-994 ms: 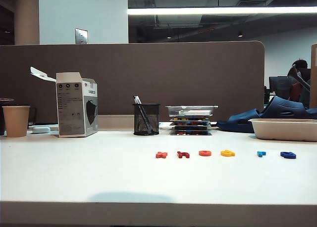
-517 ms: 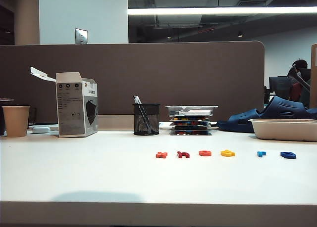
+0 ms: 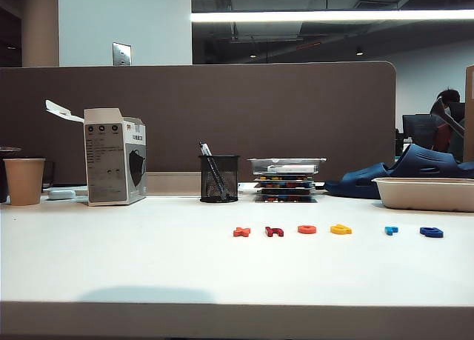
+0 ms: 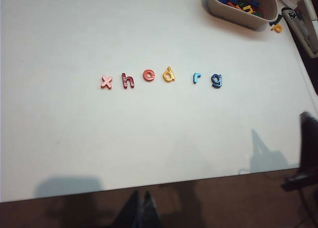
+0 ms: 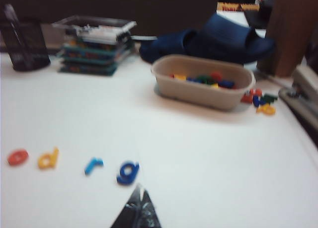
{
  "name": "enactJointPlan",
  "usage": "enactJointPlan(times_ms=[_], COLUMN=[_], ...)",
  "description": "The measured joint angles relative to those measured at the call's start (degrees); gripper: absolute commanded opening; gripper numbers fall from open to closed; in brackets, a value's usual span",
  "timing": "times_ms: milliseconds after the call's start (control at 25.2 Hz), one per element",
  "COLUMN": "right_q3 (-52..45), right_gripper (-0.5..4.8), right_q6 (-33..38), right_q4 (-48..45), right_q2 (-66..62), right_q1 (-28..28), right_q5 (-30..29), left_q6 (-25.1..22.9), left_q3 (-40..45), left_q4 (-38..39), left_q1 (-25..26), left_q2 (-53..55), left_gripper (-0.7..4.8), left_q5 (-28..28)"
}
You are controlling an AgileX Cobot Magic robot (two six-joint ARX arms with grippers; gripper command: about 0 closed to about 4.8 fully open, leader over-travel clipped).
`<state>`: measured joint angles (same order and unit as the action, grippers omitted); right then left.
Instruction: Select the appropriate letters from the row of letter magnets placed on the table to arrange into the word "dog".
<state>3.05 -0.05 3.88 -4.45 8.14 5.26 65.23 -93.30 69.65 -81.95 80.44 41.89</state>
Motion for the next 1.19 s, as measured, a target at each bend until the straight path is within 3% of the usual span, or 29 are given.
enactJointPlan(times_ms=[238, 477, 676, 874, 914, 954, 1033, 1073, 1192], right_q3=[13.9, 37.7, 50.4, 64.7, 66.0, 67.4, 70.4, 71.5, 74.3], right_gripper=[-0.06, -0.06, -0.05, 0.08, 0.24, 0.73, 1.98, 2.97, 3.08], right_q6=[0.0, 4.4, 5.8, 6.2, 6.2, 6.2, 6.2, 6.2, 6.4], right_q4=[6.6, 21.9, 24.9, 28.3, 28.7, 29.7, 31.0, 31.4, 35.4], right_q2=[-3.4, -29.7, -46.8, -66.4, -68.6, -70.5, -74.8, -76.6, -85.5], right_q1=[0.0, 0.2, 2.1, 7.5, 7.7, 7.8, 8.2, 8.2, 8.4], right_q5=[1.0, -0.6, -2.3, -4.7, -6.0, -7.1, -8.9, -9.5, -10.0], left_q6=[0.0, 0.0, 0.0, 0.0, 0.0, 0.0, 0.0, 0.0, 0.0], left_q3=[0.0, 0.0, 0.0, 0.0, 0.0, 0.0, 0.0, 0.0, 0.0], left_q4=[0.0, 0.0, 0.0, 0.0, 0.0, 0.0, 0.0, 0.0, 0.0], left_q1=[0.0, 0.0, 0.0, 0.0, 0.0, 0.0, 0.0, 0.0, 0.0], left_q2=[0.0, 0.0, 0.0, 0.0, 0.0, 0.0, 0.0, 0.0, 0.0], left_gripper=[-0.05, -0.05, -0.05, -0.05, -0.05, -0.05, -0.05, -0.05, -0.05], left_q5=[0.1, 0.2, 0.2, 0.2, 0.2, 0.2, 0.2, 0.2, 0.2])
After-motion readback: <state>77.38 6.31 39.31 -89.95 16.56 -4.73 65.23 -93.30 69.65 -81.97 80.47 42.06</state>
